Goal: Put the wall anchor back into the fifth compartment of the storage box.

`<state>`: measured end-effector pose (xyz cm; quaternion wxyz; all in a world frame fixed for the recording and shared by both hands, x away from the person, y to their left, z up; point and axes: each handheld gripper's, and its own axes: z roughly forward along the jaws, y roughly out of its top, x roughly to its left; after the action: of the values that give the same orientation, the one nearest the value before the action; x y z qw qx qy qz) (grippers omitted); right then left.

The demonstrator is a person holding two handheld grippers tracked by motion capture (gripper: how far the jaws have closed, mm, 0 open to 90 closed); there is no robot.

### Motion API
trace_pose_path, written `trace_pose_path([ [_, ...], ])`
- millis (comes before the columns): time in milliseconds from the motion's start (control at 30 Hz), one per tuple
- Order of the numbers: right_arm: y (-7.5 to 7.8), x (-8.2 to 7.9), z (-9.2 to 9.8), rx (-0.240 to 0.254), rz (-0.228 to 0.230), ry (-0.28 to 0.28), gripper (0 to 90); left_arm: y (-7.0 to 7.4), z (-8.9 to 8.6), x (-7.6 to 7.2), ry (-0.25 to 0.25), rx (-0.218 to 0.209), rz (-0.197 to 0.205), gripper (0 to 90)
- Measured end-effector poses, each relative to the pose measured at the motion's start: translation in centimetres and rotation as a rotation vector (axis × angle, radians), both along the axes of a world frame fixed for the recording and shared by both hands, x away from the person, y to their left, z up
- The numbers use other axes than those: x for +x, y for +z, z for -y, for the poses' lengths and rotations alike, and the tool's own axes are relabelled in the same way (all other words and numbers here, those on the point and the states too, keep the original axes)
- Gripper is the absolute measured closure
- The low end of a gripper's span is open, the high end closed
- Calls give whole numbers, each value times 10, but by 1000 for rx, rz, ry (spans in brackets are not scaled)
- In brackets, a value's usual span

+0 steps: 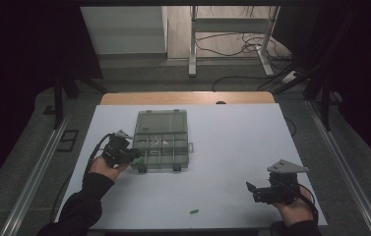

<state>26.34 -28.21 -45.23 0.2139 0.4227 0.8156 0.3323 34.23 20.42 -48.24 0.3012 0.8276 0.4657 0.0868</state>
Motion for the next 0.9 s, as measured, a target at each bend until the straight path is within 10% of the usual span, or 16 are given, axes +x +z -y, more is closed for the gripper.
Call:
trace_pose_path([
  [900, 0, 0, 1, 4, 3, 1, 10, 17, 14, -19, -47, -40, 66, 362],
])
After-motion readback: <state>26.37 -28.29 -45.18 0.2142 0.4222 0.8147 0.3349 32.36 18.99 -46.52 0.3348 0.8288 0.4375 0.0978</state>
